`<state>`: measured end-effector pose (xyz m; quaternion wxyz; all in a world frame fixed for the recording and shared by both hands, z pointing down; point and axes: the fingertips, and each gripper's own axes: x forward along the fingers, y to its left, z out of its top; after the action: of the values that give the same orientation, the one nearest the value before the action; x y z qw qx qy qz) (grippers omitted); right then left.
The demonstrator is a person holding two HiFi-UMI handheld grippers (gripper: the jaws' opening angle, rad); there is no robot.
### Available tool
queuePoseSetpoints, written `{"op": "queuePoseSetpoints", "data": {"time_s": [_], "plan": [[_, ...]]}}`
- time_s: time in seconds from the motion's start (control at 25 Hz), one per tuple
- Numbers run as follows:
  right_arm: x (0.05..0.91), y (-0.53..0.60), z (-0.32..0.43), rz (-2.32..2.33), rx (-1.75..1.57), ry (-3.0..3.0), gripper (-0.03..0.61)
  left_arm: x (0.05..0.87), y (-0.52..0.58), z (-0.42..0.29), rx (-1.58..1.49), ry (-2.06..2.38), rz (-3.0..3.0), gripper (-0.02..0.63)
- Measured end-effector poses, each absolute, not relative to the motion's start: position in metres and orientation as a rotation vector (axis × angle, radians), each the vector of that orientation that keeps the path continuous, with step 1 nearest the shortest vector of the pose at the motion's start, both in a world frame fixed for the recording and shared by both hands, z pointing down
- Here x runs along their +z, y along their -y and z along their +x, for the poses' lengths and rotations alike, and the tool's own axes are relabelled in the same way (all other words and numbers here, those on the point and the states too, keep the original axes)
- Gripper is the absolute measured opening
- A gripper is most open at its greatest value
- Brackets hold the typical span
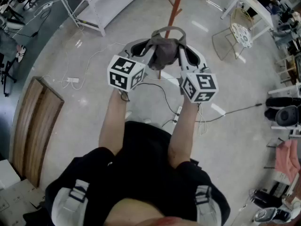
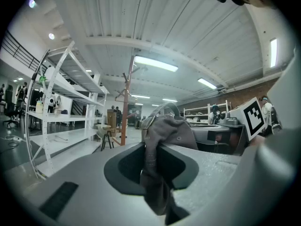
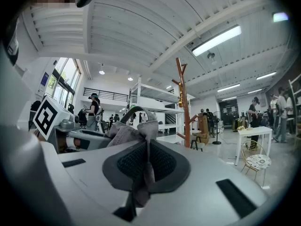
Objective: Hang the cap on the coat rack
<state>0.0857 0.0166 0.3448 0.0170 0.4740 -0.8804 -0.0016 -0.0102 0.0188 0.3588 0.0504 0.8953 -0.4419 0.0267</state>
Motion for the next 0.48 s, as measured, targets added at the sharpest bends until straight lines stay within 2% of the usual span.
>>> {"op": "queuePoseSetpoints", "data": {"time_s": [0.48], "plan": [[0.345,-0.011,0.095,1.485,0.02,2.767,0.003,0.357,-0.02,-0.001,0.107,1.361,2.731,0.058]]}}
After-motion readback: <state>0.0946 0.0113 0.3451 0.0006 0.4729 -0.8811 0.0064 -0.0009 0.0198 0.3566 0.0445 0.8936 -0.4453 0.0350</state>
